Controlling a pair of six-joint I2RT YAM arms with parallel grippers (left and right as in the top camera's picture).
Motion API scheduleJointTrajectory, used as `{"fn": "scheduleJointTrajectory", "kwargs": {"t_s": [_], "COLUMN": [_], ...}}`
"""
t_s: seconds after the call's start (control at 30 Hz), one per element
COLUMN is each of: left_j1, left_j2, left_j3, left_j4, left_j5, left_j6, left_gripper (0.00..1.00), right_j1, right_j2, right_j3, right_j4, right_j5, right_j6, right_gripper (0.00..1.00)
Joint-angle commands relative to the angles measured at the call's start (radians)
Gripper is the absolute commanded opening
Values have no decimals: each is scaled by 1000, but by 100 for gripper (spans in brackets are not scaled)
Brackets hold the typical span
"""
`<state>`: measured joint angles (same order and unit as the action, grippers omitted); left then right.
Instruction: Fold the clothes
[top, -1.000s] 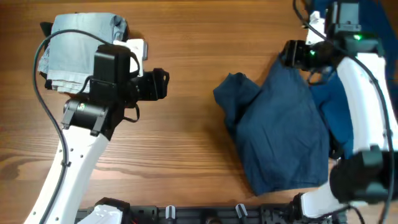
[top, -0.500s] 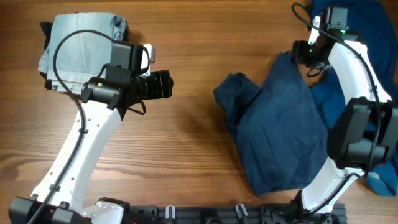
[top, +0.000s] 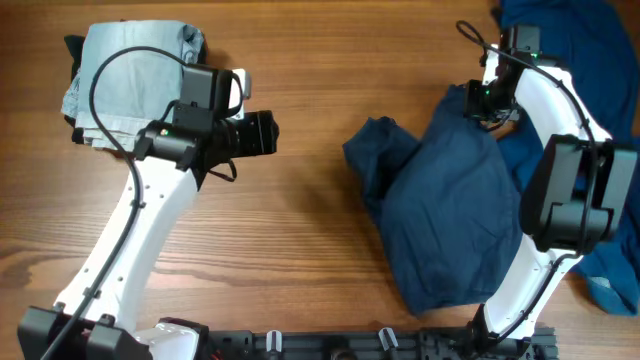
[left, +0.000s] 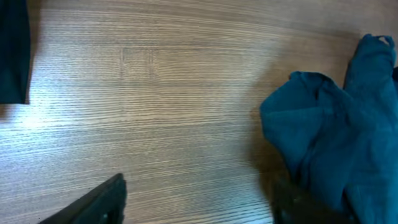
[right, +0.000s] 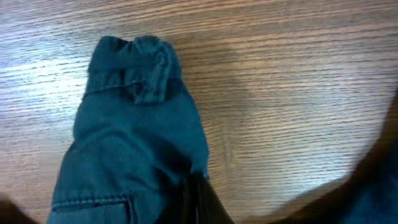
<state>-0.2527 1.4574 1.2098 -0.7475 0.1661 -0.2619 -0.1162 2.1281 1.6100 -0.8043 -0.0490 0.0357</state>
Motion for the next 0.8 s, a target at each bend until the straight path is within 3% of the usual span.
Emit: {"fn": "scheduleJointTrajectory", "kwargs": {"t_s": [0.0, 0.03, 0.1, 0.27, 0.33, 0.4, 0.43, 0.53, 0.77], "left_j1": [9, 9, 9, 9, 9, 9, 9, 9, 9], "left_j2": [9, 9, 9, 9, 9, 9, 9, 9, 9], "left_j3": [-5, -5, -5, -5, -5, -5, -5, -5, -5], "left_j4": [31, 38, 56, 113, 112, 107, 104, 100, 94], "left_j5": [5, 5, 5, 6, 9, 9, 9, 9, 9], "left_j6": [-8, -8, -8, -8, -8, -8, -8, -8, -8], "left_gripper": [45, 37, 32, 28, 46, 70, 77, 80, 80], "right_j1": [19, 21, 32, 108, 117, 116, 116, 115, 88], "right_j2": [-42, -62, -119, -293, -303, -261, -220, -56, 203], "right_j3": [130, 185, 323, 500, 498, 489, 489, 489, 489], "right_j4": [-54, -87, -155, -206, -245, -290, -310, -322, -356], "right_j5": [-95, -131, -221, -245, -124, -55, -31, -13, 83], "right_j6": [-3, -3, -4, -7, 20, 19, 19, 39, 156], "right_gripper": [4, 4, 4, 4, 9, 55, 63, 74, 75]}}
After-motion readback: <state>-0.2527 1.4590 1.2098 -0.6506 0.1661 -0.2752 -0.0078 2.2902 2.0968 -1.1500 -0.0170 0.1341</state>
